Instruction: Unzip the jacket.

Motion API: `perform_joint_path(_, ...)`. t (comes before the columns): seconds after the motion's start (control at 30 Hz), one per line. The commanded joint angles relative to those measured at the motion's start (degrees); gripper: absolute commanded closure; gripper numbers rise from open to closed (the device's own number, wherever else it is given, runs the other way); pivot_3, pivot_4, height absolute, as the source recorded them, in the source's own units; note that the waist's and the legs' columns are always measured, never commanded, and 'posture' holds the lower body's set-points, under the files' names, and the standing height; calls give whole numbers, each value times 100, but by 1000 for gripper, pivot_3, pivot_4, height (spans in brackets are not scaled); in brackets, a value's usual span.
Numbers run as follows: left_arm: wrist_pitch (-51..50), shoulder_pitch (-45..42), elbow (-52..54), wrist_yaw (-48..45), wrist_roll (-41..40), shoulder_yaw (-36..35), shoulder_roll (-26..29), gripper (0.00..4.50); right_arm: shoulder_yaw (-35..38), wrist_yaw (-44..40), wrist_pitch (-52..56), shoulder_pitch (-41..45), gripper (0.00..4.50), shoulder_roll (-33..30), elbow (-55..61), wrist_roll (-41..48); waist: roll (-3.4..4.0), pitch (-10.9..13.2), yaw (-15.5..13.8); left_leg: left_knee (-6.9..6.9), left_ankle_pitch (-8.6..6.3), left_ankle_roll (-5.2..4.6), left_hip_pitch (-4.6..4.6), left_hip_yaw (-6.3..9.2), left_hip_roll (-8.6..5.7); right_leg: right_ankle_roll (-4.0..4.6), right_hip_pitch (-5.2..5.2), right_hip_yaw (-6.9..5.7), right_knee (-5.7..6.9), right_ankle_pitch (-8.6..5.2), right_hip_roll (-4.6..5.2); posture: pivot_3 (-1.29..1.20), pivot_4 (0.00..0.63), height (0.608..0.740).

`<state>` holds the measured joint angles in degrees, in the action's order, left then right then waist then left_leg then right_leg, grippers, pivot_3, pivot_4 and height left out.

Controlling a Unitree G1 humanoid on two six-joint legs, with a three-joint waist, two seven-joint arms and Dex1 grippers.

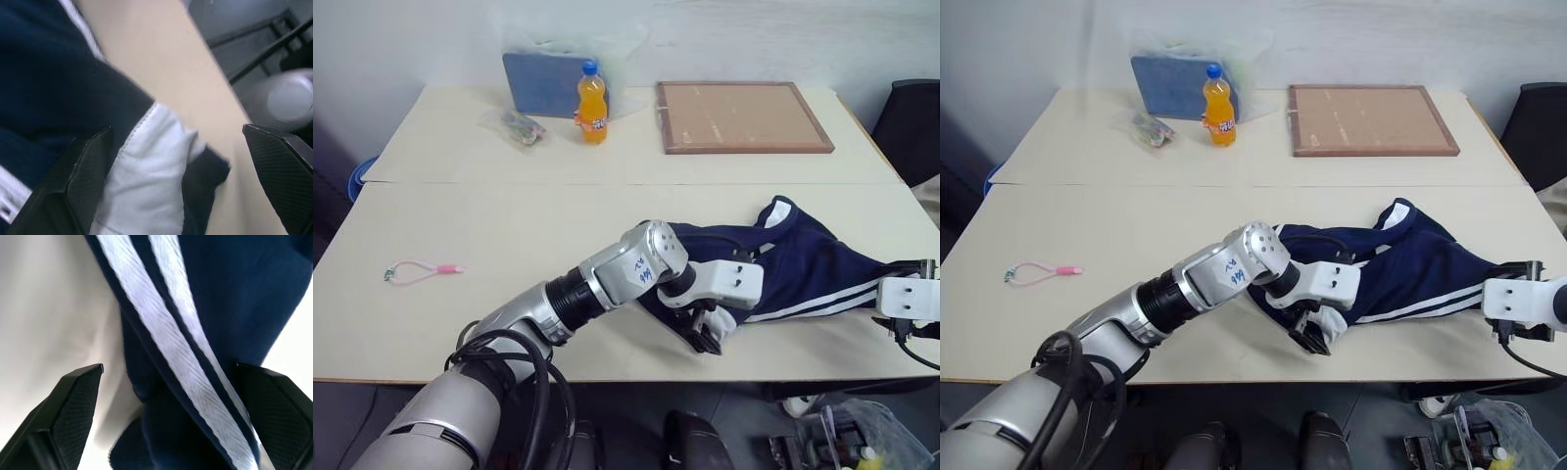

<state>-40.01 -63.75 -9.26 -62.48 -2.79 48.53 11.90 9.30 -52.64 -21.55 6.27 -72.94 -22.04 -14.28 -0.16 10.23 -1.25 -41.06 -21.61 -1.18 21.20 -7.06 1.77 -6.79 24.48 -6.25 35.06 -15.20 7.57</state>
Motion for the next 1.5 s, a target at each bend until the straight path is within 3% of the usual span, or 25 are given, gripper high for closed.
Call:
perform_joint_path(0.03, 287, 7, -22, 21, 365, 66, -5, 854, -132, 251, -171, 277, 0, -105, -339, -148, 0, 0, -9, 0, 0, 0, 1, 1, -1, 0, 0, -1, 0, 0, 1, 0, 150, 740)
perform_joint_path(0.07, 285, 39, 4, -15, 383, 50, -3, 1130, -201, 288, -209, 322, 0, -82, -415, -171, 0, 0, -11, 0, 0, 0, 2, 2, 0, 0, 0, -2, 0, 0, 1, 0, 150, 740)
perform_joint_path(0.13, 281, 116, 60, -51, 440, 28, 16, 1788, -308, 317, -301, 342, 596, -64, -539, -170, 1, -1, -19, 1, 0, 0, 3, 5, 0, 0, -1, -5, 2, 0, 1, 0, 150, 740)
perform_joint_path(0.4, 390, 315, 100, -175, 651, -98, 186, 4437, -501, 64, -483, 321, 3523, -64, -681, 87, 6, -3, -4, 1, 0, -1, 1, 5, 1, 0, -1, -6, 4, 0, 0, 0, 150, 740)
perform_joint_path(0.5, 516, 365, 150, -257, 697, -166, 334, 4500, -450, -227, -347, 194, 4483, -39, -467, 388, 6, -4, -3, 1, 0, -1, 1, 5, 2, 0, -1, -5, 5, 0, 0, 0, 150, 740)
perform_joint_path(0.57, 884, 413, 198, -431, 754, -251, 694, 4500, -309, -729, -40, -125, 4483, -16, 59, 971, 7, -4, -4, 1, 0, -1, 1, 6, 3, 0, -1, -6, 4, 0, -1, 0, 150, 740)
perform_joint_path(0.73, 2899, 486, -232, -1002, 958, -457, 1797, 4500, 267, -1758, 1276, -1326, 4483, 9, 2191, 2536, 8, -4, 64, 3, 1, 3, -11, 28, 12, 7, 0, -3, 14, -3, -10, 0, 150, 740)
perform_joint_path(0.87, 4711, 468, -1059, -1479, 1046, -666, 2373, 4500, 438, -1768, 2216, -1888, 4483, 174, 3713, 3086, 7, -3, 44, -5, 0, 3, -10, 49, 8, 10, 0, -1, 23, -4, -3, 0, 150, 740)
perform_joint_path(0.97, 5380, 491, -1518, -1544, 1093, -876, 2491, 4500, 404, -1569, 2629, -1985, 4483, 390, 4332, 3150, 7, -4, -4, -11, -1, 2, -6, 64, 6, 11, -1, -3, 24, -4, -2, 0, 150, 740)
perform_joint_path(1.1, 5059, 837, -1228, -1880, 667, -1282, 2512, 4500, 405, -1366, 2772, -2175, 4483, 594, 4715, 2879, 6, -3, -22, -14, -3, -2, -2, 57, 1, 10, -1, -7, 25, -4, 0, 0, 150, 740)
perform_joint_path(1.23, 4091, 1368, -237, -2140, 68, -1751, 2525, 4500, 610, -1271, 2920, -2650, 4483, 825, 5206, 2835, 5, -3, -27, -14, -4, -4, 1, 32, 1, 10, -2, -11, 25, -4, -1, 0, 150, 740)
perform_joint_path(1.5, 2957, 1944, 804, -2024, -406, -2501, 2759, 4500, 1030, -993, 3466, -3597, 4483, 1314, 6514, 2751, -3, 0, -29, -22, -4, -3, 1, 39, 2, 10, -6, -12, 31, -4, -1, 0, 150, 740)
